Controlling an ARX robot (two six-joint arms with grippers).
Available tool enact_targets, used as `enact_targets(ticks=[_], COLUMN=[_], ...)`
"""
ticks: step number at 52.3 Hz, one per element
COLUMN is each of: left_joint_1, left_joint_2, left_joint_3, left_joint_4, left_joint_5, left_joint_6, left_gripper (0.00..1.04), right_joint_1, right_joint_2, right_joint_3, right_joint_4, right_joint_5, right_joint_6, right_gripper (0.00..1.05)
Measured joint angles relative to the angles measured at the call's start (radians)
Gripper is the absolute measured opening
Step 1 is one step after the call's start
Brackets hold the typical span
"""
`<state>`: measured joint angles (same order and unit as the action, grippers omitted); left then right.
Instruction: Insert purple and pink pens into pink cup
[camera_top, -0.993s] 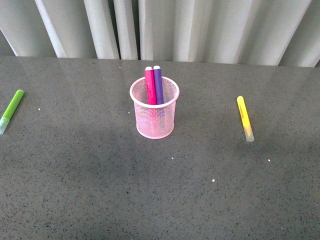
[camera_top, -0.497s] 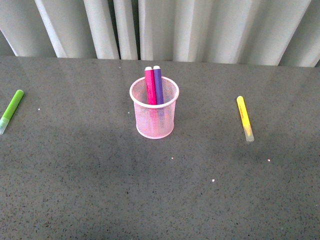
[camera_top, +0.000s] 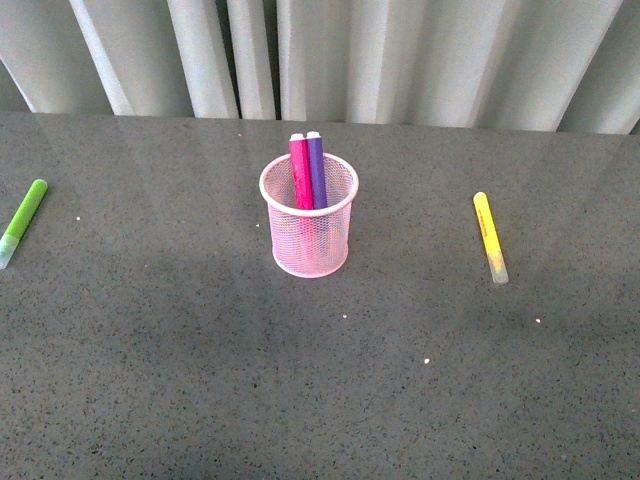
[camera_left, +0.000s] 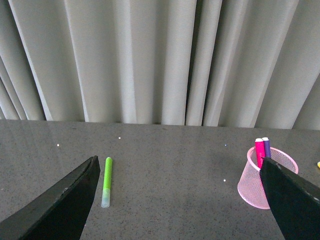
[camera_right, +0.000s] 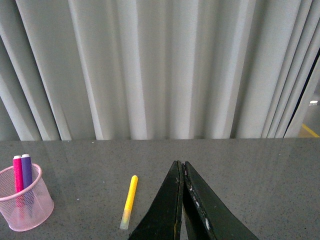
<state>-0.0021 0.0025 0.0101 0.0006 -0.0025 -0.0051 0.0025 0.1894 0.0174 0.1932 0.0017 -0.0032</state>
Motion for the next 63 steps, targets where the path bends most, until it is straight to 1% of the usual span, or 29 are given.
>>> enact_targets(ticks=[5, 8, 9, 28, 30, 31, 33, 34, 45, 48, 49, 51, 52, 57, 60, 63], left_joint_1=[0.0, 0.0, 0.0, 0.0, 0.0, 0.0, 0.0, 0.0, 0.0, 0.0, 0.0, 0.0, 0.0, 0.0, 0.0, 0.0], left_joint_2=[0.0, 0.0, 0.0, 0.0, 0.0, 0.0, 0.0, 0.0, 0.0, 0.0, 0.0, 0.0, 0.0, 0.0, 0.0, 0.0], left_joint_3=[0.0, 0.0, 0.0, 0.0, 0.0, 0.0, 0.0, 0.0, 0.0, 0.0, 0.0, 0.0, 0.0, 0.0, 0.0, 0.0], left_joint_4=[0.0, 0.0, 0.0, 0.0, 0.0, 0.0, 0.0, 0.0, 0.0, 0.0, 0.0, 0.0, 0.0, 0.0, 0.0, 0.0], left_joint_5=[0.0, 0.0, 0.0, 0.001, 0.001, 0.001, 0.001, 0.001, 0.001, 0.001, 0.001, 0.001, 0.001, 0.001, 0.0, 0.001], left_joint_6=[0.0, 0.0, 0.0, 0.0, 0.0, 0.0, 0.0, 0.0, 0.0, 0.0, 0.0, 0.0, 0.0, 0.0, 0.0, 0.0], left_gripper=[0.98, 0.98, 0.98, 0.98, 0.98, 0.98, 0.98, 0.98, 0.98, 0.98, 0.98, 0.98, 0.98, 0.98, 0.98, 0.98], right_joint_1=[0.0, 0.0, 0.0, 0.0, 0.0, 0.0, 0.0, 0.0, 0.0, 0.0, 0.0, 0.0, 0.0, 0.0, 0.0, 0.0], right_joint_2=[-0.034, -0.132, -0.158, -0.185, -0.185, -0.185, -0.185, -0.185, -0.185, -0.185, -0.185, -0.185, -0.185, -0.185, -0.185, -0.185], right_joint_3=[0.0, 0.0, 0.0, 0.0, 0.0, 0.0, 0.0, 0.0, 0.0, 0.0, 0.0, 0.0, 0.0, 0.0, 0.0, 0.0], right_joint_4=[-0.035, -0.169, -0.186, -0.192, -0.192, -0.192, -0.192, -0.192, -0.192, -0.192, -0.192, -0.192, -0.192, -0.192, -0.192, -0.192], right_joint_5=[0.0, 0.0, 0.001, 0.0, 0.0, 0.0, 0.0, 0.0, 0.0, 0.0, 0.0, 0.0, 0.0, 0.0, 0.0, 0.0], right_joint_6=[0.0, 0.0, 0.0, 0.0, 0.0, 0.0, 0.0, 0.0, 0.0, 0.0, 0.0, 0.0, 0.0, 0.0, 0.002, 0.002], right_gripper=[0.03, 0.03, 0.03, 0.04, 0.09, 0.14, 0.19, 0.24, 0.55, 0.65, 0.67, 0.75, 0.76, 0.92, 1.0, 0.98])
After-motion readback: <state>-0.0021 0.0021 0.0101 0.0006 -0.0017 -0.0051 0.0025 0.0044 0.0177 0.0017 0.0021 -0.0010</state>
